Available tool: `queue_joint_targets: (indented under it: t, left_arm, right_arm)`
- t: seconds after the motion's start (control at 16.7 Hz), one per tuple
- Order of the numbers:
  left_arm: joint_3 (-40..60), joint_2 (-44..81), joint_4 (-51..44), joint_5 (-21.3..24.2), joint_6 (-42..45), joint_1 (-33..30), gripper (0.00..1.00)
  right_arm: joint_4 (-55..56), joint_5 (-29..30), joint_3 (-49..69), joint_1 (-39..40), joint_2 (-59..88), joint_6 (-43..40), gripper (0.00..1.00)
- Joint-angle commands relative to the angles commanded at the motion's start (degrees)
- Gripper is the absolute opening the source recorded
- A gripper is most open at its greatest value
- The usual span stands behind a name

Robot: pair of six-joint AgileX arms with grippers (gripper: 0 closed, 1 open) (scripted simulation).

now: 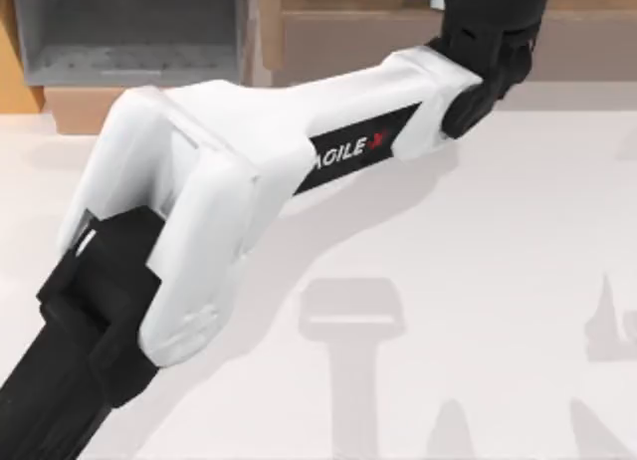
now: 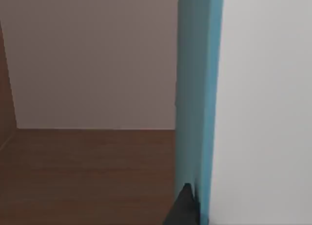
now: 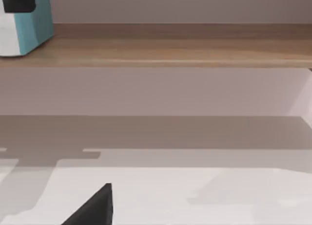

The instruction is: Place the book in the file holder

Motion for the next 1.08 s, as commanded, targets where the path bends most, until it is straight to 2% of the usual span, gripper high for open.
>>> queue_joint_targets:
  t: [0.66,0.84,1.08]
  left_arm:
    - [0.0,-1.3,-1.4,0.5,1.0,-0.1,0.00]
    - [-5.4,-5.5,-0.5,2.6,5.2,-0.1,0.00]
    - [-18.3,-14.5,0.9,7.0,14.6,0.5,0.00]
  right_arm:
    - [0.0,0.0,0.0,0.0,0.0,0.0,1.00]
    - [0.0,0.0,0.0,0.0,0.0,0.0,1.00]
    - [0.0,0.0,0.0,0.0,0.0,0.0,1.00]
